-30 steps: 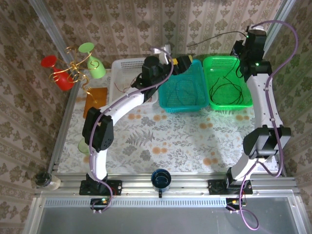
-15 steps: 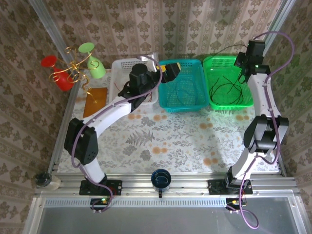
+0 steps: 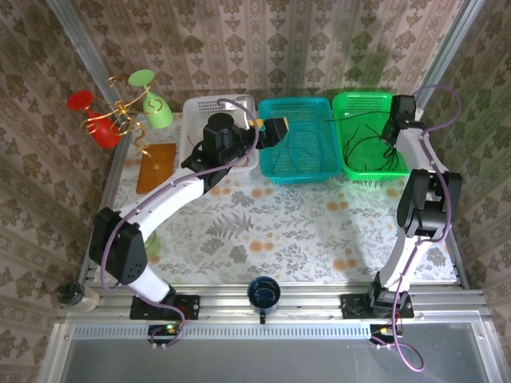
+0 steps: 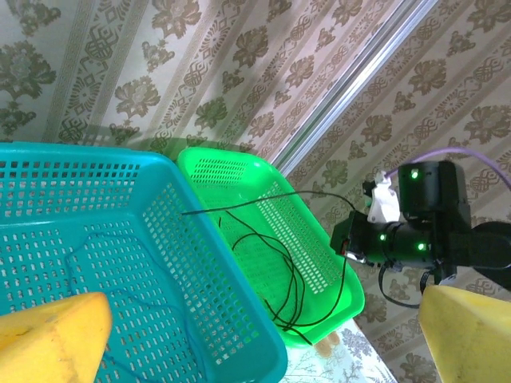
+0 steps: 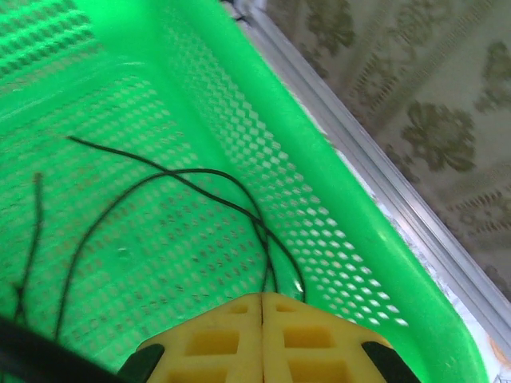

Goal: Untangle the cables

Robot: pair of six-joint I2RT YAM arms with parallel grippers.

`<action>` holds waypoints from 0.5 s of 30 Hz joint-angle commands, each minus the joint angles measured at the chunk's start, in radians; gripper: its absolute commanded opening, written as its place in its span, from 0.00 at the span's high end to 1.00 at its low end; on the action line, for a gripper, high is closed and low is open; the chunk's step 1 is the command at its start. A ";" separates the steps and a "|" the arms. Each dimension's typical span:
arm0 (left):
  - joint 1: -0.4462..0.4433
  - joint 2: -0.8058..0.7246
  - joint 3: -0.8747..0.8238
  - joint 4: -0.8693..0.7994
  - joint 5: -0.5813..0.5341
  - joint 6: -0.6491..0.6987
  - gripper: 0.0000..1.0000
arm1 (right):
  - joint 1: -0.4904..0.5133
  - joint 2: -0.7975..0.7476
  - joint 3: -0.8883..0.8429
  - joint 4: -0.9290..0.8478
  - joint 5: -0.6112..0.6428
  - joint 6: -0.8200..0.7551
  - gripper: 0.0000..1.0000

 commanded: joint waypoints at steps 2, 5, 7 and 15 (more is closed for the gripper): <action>0.005 -0.041 -0.035 -0.004 -0.016 0.017 0.00 | -0.037 -0.130 -0.148 0.107 0.078 0.115 1.00; 0.003 -0.044 -0.039 0.009 -0.006 0.007 0.00 | -0.033 -0.171 -0.202 0.154 0.051 0.123 1.00; 0.001 -0.044 -0.032 0.005 0.001 0.008 0.00 | -0.032 -0.163 -0.196 0.137 0.039 0.135 1.00; 0.001 -0.054 -0.024 -0.024 0.007 0.023 0.00 | -0.008 0.022 -0.024 -0.061 0.111 0.144 1.00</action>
